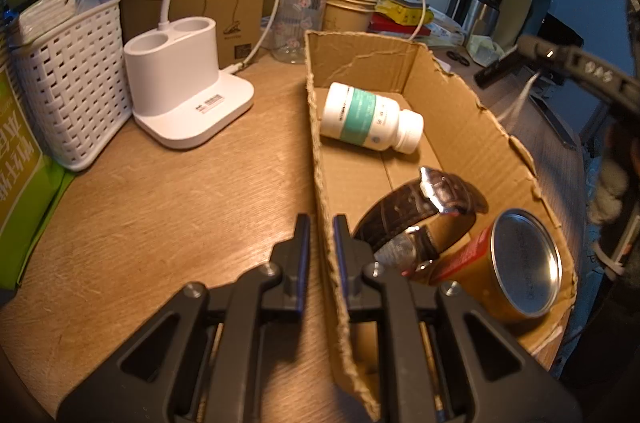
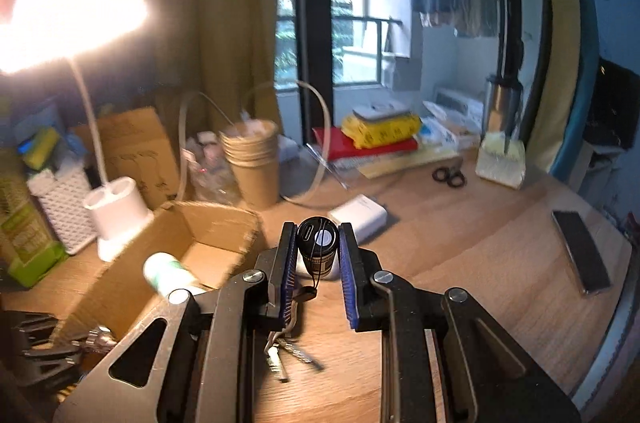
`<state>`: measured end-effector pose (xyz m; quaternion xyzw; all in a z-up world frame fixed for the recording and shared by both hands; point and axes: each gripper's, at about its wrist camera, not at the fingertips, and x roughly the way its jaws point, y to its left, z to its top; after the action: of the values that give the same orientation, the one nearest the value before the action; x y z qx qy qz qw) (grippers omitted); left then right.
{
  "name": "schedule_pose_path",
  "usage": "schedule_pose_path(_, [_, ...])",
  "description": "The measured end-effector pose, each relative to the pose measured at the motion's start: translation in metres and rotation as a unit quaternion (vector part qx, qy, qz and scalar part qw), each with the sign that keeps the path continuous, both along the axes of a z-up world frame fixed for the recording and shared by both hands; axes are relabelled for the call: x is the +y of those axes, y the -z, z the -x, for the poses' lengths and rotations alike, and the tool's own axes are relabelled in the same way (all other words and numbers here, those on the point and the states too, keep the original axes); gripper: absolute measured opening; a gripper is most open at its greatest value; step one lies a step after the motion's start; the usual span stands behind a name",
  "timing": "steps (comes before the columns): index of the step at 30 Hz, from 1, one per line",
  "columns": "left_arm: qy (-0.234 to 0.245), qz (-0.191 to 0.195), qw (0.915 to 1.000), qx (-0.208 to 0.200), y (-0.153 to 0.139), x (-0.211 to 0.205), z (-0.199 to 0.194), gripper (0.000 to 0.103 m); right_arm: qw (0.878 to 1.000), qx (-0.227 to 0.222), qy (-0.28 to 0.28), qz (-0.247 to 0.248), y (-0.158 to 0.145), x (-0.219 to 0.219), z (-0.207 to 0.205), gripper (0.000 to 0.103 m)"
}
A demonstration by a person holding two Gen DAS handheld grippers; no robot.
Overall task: Organize rigid objects
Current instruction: 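Carry the flashlight over the box and release it inside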
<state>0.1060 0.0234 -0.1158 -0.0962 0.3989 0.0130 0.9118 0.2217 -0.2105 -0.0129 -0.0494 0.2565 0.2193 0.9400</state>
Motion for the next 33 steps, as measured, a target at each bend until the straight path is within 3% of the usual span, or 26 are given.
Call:
schedule_pose_path(7, [0.000, 0.000, 1.0000, 0.000, 0.000, 0.000, 0.000, 0.013, 0.998, -0.037, -0.050, -0.026, -0.035, 0.019, 0.036, 0.022])
schedule_pose_path(14, [0.000, 0.000, 1.0000, 0.000, 0.000, 0.000, 0.000, 0.013, 0.995, -0.047, -0.083, -0.023, -0.044, 0.040, 0.055, 0.022])
schedule_pose_path(27, [0.000, 0.000, 1.0000, 0.000, 0.000, 0.000, 0.000, 0.013, 0.995, 0.012, -0.088, 0.042, 0.021, 0.082, 0.045, 0.022])
schedule_pose_path(33, [0.000, 0.000, 1.0000, 0.000, 0.000, 0.001, 0.000, 0.013, 0.995, -0.006, -0.070, 0.072, 0.028, 0.083, 0.051, 0.022])
